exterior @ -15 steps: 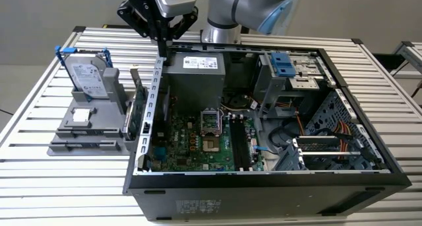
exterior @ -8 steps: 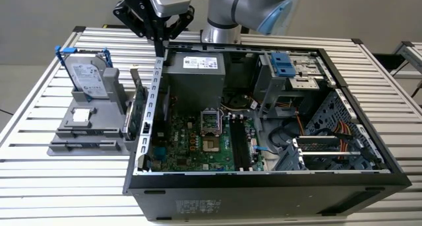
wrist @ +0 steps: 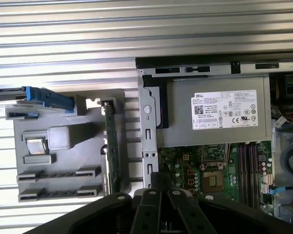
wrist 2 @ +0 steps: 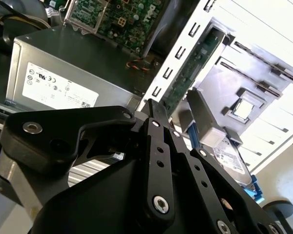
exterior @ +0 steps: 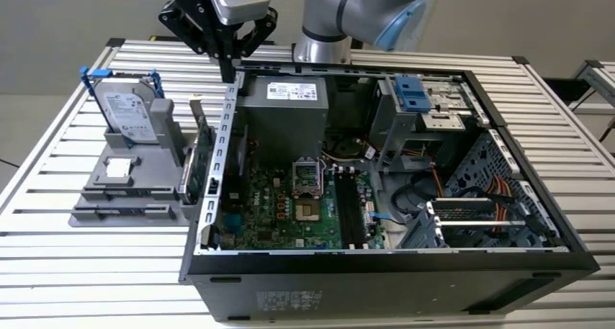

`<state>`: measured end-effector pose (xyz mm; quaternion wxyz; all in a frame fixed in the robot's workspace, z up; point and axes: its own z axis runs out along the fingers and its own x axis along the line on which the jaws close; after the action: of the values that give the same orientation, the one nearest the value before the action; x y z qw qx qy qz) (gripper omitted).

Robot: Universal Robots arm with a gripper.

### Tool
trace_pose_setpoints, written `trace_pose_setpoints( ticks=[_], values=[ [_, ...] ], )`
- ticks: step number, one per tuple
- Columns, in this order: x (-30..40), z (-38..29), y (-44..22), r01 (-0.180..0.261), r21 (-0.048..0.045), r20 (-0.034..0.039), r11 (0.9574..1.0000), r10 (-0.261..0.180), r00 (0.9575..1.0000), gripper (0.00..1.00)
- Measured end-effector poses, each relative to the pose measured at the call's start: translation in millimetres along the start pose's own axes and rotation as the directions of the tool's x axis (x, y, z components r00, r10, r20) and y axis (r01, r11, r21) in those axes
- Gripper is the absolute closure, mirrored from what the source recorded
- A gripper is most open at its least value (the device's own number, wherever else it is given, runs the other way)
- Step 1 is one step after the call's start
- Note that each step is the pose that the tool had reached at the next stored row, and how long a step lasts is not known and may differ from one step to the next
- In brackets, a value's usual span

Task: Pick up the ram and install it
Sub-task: 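Reach for the ram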

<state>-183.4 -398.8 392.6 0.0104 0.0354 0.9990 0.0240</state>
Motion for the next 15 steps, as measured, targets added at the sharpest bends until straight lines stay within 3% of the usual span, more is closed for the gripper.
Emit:
trace_pose_setpoints(
  ticks=[15],
  values=[
    [9.5,-0.2,-0.7,0.0,0.0,0.0,1.0,0.0,1.0,1.0]
  ],
)
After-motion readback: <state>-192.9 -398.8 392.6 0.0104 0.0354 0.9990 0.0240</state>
